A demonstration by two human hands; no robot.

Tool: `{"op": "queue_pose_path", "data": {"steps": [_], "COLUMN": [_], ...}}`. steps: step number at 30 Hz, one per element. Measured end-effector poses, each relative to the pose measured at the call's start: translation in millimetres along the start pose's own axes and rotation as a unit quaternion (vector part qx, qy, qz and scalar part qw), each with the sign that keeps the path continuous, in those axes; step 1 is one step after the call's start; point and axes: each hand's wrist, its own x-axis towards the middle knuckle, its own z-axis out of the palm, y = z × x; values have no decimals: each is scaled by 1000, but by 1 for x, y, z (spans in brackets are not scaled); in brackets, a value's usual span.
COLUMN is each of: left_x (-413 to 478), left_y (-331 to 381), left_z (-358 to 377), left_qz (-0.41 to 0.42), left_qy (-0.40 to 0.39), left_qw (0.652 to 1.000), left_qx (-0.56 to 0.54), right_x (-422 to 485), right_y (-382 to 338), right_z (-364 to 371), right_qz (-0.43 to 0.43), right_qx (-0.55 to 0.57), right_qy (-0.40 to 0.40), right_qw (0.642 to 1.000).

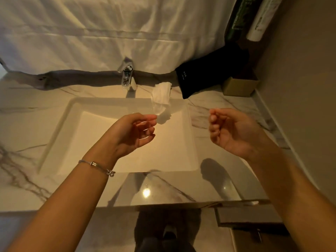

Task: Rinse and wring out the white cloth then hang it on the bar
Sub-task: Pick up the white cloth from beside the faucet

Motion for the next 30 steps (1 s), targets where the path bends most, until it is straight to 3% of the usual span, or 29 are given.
{"op": "queue_pose_path", "data": {"steps": [12, 18, 25, 30], "left_x": [110, 170, 237, 285], "left_y": [49, 31, 16, 15], "left_z": [-22, -16, -8, 4], "left_qz": [-21, 13, 29, 85], "left_qy": [35, 83, 175, 209], "left_qw": [999, 989, 972, 948], "left_qx": [-30, 125, 157, 226], "right_x": [112, 148, 182, 197], "right_y": [-30, -34, -24, -21], "right_z": [3, -13, -34, -50], "right_qz": [22, 46, 89, 93], "right_qx": [-3, 30, 38, 40], "right_qy": [20, 41, 80, 94], "right_qw": [1000, 998, 992, 990]}}
